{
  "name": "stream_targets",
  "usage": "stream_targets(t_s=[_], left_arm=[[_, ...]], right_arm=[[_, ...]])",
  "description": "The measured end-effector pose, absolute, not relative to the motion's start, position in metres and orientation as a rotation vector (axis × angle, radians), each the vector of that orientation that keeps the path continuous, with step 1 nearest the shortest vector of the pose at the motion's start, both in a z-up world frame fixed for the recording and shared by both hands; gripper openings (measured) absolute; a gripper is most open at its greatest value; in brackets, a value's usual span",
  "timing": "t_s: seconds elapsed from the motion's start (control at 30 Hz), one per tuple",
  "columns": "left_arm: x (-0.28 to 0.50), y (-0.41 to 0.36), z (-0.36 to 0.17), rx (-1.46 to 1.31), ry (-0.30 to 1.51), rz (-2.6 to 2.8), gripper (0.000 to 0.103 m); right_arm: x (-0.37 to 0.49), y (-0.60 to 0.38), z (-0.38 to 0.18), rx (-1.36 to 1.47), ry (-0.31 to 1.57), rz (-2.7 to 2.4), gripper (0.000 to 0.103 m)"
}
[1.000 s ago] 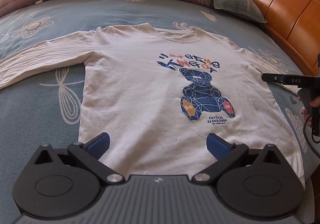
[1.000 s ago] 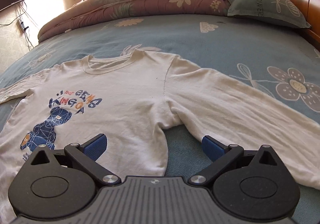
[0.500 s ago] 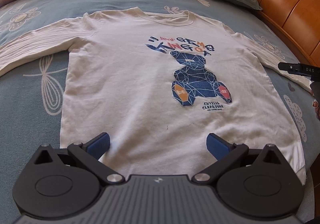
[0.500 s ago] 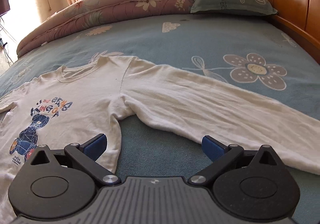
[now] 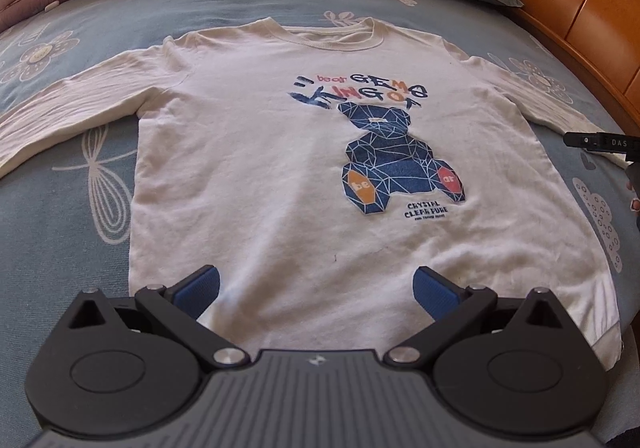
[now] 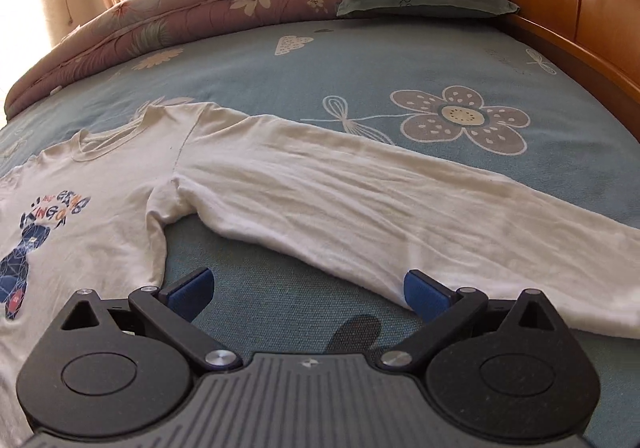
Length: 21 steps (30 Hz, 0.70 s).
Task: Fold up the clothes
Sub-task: 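Sweep the right gripper along the sleeve toward its ribbed cuff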
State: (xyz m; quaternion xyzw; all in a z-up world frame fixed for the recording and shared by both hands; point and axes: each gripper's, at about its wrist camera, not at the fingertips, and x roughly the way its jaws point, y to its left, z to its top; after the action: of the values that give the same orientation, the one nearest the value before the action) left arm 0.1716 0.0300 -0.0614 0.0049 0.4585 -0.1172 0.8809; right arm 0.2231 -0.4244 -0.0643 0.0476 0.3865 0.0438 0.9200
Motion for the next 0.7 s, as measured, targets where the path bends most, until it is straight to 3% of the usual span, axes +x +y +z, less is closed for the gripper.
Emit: stream_targets(t_s=[0.13, 0.3, 0.7], left_arm=[[0.175, 0.020, -0.053, 0.049, 0.926, -0.251, 0.102], [0.171, 0.011, -0.050, 0.064, 0.931, -0.262, 0.102], [0.175, 0.000, -0.054, 0.091, 0.950, -0.281, 0.102]], right_arm=[[0.227, -0.446, -0.043, 0.113, 0.698, 0.026, 0.103], [0.247, -0.499, -0.057, 0.282, 0.702, -0.078, 0.103], [0.159, -0.568, -0.062, 0.335, 0.620, -0.147, 0.103]])
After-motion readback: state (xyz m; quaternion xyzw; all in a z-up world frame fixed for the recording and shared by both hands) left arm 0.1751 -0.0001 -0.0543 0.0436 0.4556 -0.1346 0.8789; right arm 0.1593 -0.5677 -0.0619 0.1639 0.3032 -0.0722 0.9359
